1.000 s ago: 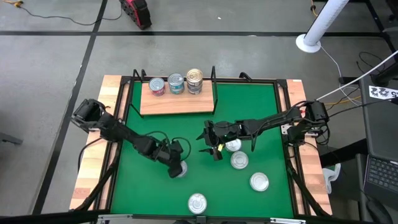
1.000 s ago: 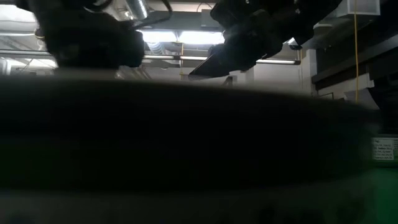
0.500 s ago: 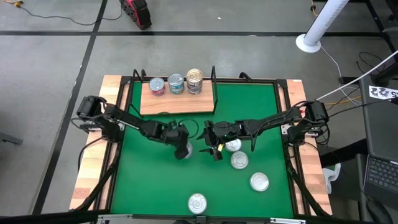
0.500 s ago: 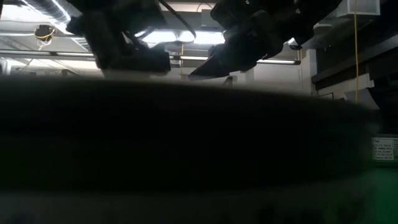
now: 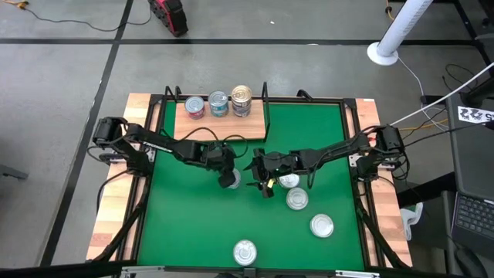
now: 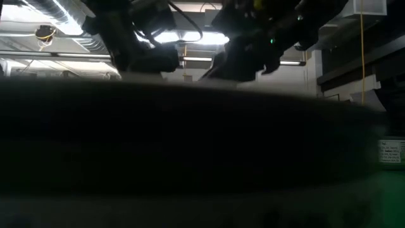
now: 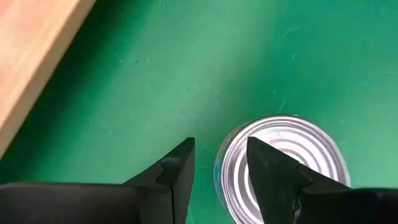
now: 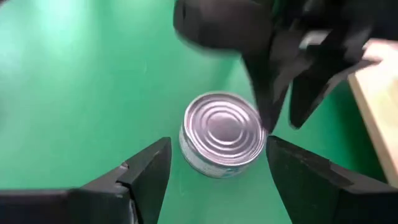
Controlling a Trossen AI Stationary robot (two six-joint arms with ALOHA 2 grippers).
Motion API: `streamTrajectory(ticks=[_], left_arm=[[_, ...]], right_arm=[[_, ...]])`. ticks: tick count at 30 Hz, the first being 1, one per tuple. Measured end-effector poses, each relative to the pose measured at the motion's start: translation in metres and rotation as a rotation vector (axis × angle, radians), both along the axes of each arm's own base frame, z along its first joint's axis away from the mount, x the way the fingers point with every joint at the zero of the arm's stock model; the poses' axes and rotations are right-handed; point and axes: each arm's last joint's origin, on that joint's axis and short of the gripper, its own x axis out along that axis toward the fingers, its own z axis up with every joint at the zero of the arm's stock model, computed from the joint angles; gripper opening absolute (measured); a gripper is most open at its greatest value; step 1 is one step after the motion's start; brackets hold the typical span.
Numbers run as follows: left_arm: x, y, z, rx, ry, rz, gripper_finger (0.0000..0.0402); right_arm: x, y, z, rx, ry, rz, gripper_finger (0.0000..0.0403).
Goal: Stack canned seafood by type on shelf
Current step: Stack the yellow blue tuna can on top of the other yellow blue tuna cans on the shelf
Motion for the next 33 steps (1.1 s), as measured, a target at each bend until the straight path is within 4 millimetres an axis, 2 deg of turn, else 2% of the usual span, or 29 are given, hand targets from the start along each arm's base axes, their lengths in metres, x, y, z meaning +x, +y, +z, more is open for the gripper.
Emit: streamTrajectory(ticks=[5, 11, 15, 27, 33], left_arm=[[-0.011, -0.007, 0.007, -0.051, 0.055, -0.004, 0.0126], [-0.026, -0.022, 0.004, -0.123, 0.163, 0.018, 0.0105], [-0.029, -0.031, -0.001, -0.141, 0.165, 0.034, 0.0091], [-0.029, -0.033, -0.004, -0.063, 0.147, 0.081, 0.0050], [-0.022, -0.035, -0.020, -0.072, 0.169, 0.116, 0.0026]], right_arm=[[0.004, 0.000, -0.018, -0.002, 0.050, -0.003, 0.0232], [0.009, 0.001, -0.033, -0.003, 0.070, -0.005, 0.0160], [0.012, 0.001, -0.042, -0.003, 0.071, -0.006, 0.0117], [0.017, -0.001, -0.066, -0.055, 0.093, -0.077, 0.0034], [0.017, -0.001, -0.072, -0.058, 0.111, -0.077, 0.0005]])
